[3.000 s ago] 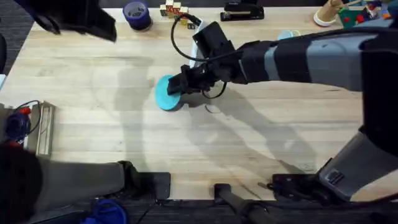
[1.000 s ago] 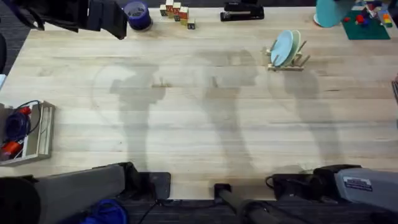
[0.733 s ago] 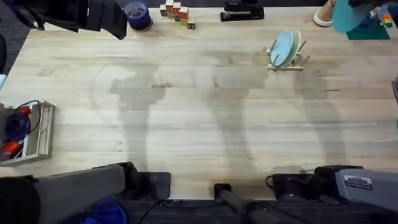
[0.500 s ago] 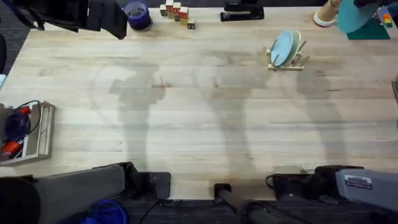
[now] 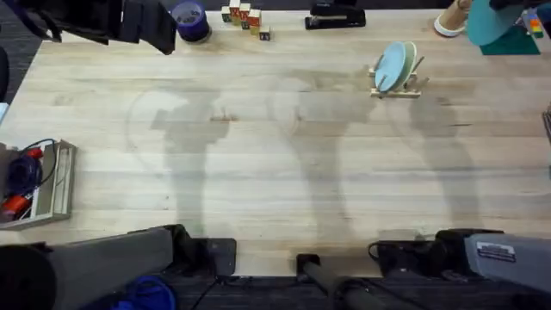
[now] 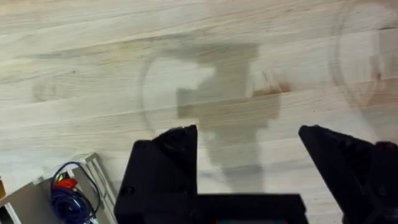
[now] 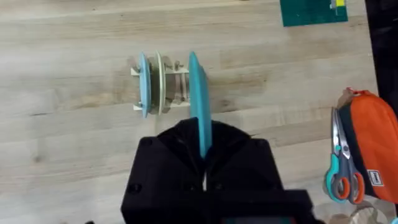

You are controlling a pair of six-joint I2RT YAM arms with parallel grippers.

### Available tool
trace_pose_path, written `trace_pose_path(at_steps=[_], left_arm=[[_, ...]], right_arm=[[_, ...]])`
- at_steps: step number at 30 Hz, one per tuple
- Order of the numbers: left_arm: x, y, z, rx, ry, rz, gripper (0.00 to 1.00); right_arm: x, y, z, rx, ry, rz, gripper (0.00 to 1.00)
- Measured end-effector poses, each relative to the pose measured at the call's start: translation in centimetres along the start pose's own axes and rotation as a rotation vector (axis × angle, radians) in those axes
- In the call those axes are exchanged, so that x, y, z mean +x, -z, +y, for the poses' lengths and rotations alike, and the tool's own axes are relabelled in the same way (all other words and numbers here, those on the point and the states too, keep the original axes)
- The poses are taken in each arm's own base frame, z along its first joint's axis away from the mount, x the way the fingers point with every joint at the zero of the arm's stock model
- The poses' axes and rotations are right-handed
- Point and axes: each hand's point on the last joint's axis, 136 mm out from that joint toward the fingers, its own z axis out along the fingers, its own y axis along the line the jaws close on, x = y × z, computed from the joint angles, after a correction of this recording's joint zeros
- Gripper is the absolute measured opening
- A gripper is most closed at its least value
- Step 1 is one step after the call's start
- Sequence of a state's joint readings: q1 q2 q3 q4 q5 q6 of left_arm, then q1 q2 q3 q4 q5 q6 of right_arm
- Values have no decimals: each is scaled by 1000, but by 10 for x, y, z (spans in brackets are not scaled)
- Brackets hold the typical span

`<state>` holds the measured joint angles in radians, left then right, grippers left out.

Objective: Pick up the plates from the table one by one and place each into a slot on the dish rack.

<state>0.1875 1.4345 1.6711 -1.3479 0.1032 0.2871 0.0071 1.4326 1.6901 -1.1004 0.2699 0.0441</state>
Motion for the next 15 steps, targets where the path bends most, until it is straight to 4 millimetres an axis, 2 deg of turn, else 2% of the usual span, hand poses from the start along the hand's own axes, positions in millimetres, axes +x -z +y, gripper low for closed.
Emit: trace_pose_path(at_steps=[8,15], left_arm=[[0,0,0,0,0,0,995],[0,0,0,0,0,0,995]], right_arm=[[-14,-3,0,0,-6,-47,31],[-28,-27,-1,14,-4,-61,31]])
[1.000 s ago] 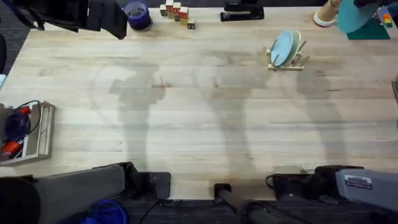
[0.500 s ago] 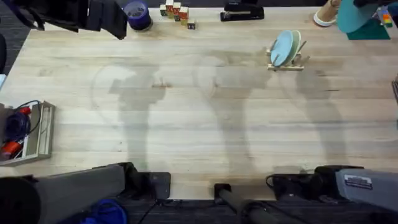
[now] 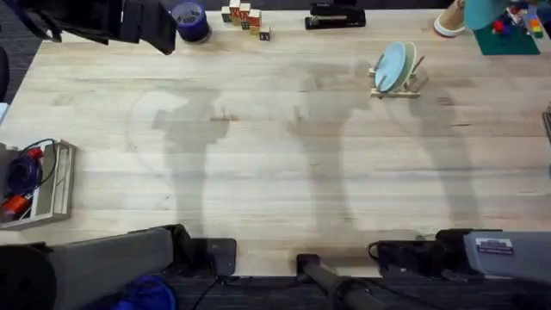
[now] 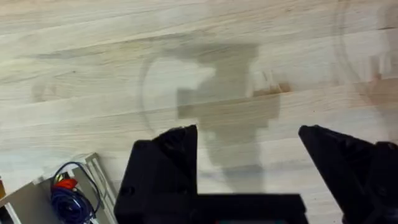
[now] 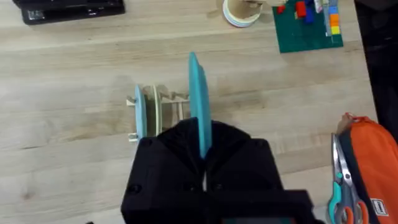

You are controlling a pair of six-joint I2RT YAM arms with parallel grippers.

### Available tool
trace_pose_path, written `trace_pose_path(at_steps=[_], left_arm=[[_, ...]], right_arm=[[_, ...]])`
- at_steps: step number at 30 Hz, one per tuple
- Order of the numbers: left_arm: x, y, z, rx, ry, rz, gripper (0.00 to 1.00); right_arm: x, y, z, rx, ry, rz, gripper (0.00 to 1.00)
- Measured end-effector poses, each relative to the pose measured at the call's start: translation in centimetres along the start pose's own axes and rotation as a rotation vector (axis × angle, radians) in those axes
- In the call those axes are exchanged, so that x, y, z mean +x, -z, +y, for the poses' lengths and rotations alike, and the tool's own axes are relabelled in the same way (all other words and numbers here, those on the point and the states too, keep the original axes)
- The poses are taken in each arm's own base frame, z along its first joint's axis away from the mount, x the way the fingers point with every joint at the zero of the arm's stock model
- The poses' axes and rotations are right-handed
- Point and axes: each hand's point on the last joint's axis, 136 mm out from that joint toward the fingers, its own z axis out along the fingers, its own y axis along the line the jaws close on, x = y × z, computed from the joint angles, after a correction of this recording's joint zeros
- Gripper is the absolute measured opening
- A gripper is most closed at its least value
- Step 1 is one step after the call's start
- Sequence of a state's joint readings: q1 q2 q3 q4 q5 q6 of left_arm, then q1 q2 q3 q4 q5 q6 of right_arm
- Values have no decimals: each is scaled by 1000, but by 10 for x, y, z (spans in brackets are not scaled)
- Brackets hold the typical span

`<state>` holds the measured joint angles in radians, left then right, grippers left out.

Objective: Pick up the plates from the table one by one and place each into a slot on the dish rack.

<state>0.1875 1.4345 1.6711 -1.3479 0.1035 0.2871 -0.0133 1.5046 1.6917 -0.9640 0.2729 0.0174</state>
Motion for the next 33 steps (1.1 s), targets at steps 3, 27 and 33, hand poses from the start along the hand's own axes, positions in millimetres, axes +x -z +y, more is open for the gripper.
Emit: trace_pose_path(at_steps=[3,27,33], left_arm=[[0,0,0,0,0,0,995],[0,0,0,0,0,0,995],[0,0,0,0,0,0,995]], right_arm=[[-2,-8,1,2,5,4,31],[31,-56,-2,18,83,196,31],[41,-73,4,4,97,252,32]])
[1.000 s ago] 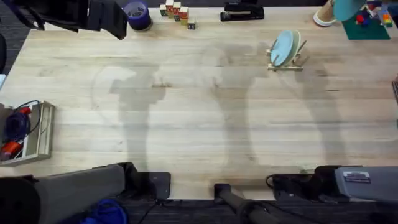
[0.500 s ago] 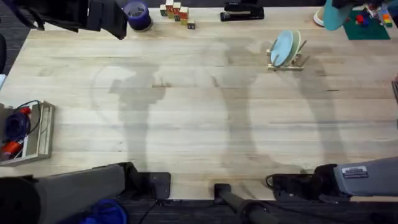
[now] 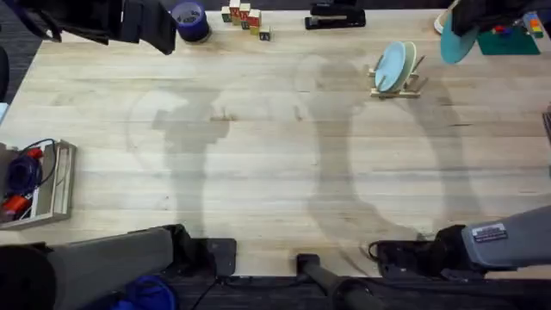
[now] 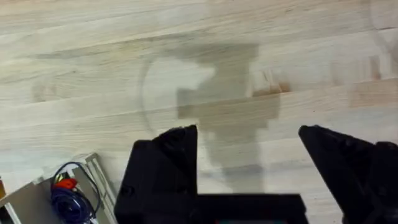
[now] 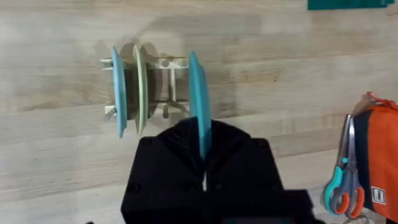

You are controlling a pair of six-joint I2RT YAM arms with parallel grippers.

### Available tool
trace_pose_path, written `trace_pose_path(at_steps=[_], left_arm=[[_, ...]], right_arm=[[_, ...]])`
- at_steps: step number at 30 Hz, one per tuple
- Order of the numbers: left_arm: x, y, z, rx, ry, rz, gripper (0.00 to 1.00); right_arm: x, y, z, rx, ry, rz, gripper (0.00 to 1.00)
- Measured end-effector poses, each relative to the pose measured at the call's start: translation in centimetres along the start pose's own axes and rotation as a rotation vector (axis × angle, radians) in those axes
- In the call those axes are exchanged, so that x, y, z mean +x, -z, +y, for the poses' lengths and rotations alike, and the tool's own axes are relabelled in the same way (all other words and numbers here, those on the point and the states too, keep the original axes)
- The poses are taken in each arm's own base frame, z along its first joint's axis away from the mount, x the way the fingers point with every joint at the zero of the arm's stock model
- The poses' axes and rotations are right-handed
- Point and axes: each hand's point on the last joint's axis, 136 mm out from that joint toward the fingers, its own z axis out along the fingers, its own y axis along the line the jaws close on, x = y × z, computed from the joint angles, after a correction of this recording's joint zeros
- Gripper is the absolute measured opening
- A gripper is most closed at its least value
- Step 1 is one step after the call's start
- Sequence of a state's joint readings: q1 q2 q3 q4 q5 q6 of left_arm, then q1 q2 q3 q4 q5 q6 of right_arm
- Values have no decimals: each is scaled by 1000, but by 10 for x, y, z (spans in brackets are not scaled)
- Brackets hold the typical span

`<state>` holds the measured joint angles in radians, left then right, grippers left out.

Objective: Pick up the plates from the table one by one and place each into a slot on the dish rack.

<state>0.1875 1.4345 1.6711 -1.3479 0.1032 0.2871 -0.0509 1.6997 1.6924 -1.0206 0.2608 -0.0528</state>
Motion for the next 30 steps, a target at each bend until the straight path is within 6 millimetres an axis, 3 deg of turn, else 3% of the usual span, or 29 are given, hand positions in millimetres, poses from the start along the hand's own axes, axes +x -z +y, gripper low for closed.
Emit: trace_pose_path(at_steps=[19,30], left_arm=[[0,0,0,0,0,0,996],[0,0,0,0,0,0,995]], right_arm=[[8,-36,13,-27,20,89,33],[9,-42,14,-28,23,105,33]])
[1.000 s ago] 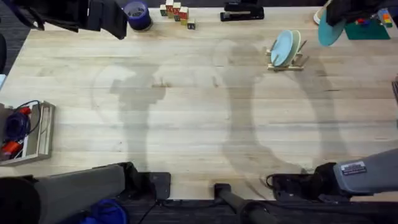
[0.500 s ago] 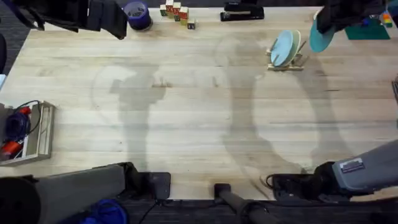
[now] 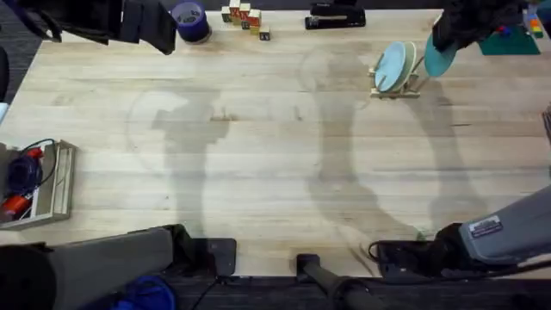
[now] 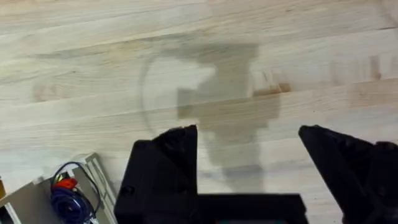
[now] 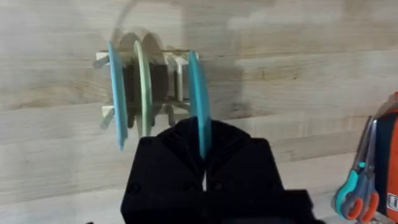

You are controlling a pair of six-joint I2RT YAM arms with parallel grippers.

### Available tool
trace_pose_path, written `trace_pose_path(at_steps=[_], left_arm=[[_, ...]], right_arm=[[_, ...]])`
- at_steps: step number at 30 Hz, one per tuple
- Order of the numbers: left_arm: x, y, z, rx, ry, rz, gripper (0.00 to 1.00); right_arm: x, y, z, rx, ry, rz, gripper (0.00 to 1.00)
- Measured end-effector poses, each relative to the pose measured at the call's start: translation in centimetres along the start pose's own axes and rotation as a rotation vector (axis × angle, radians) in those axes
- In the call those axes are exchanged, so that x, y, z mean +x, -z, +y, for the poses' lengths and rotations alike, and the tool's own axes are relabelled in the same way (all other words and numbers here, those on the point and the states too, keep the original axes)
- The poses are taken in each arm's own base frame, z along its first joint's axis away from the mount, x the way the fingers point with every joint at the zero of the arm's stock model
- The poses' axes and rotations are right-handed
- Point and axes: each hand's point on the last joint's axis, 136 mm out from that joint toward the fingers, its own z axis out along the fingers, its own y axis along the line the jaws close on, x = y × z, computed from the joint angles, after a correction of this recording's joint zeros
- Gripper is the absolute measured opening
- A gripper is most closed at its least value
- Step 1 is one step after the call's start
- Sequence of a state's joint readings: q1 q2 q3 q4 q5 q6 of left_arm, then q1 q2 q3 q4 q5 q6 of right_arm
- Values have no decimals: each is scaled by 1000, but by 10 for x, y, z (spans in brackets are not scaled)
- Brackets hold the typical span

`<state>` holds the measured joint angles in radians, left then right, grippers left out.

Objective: Pick up the plates from the table one by one and place each into a slot on the dish rack.

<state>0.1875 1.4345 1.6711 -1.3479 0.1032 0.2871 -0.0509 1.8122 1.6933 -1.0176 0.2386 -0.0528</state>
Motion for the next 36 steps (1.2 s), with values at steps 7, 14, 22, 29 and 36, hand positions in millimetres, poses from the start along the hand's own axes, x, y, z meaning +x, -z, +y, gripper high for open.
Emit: trace_pose_path(at_steps=[7,14,22,29,36], left_arm=[[0,0,0,0,0,0,995],[0,0,0,0,0,0,995],[0,0,0,0,0,0,996],[0,0,0,0,0,0,995],[0,0,0,0,0,0,995]], right_arm=[[3,-20,6,-12,9,46,33],[0,-21,11,-39,6,32,33],[1,-21,12,-46,7,38,33],[4,-21,12,-47,9,50,33],[4,-21,12,-47,9,52,33]])
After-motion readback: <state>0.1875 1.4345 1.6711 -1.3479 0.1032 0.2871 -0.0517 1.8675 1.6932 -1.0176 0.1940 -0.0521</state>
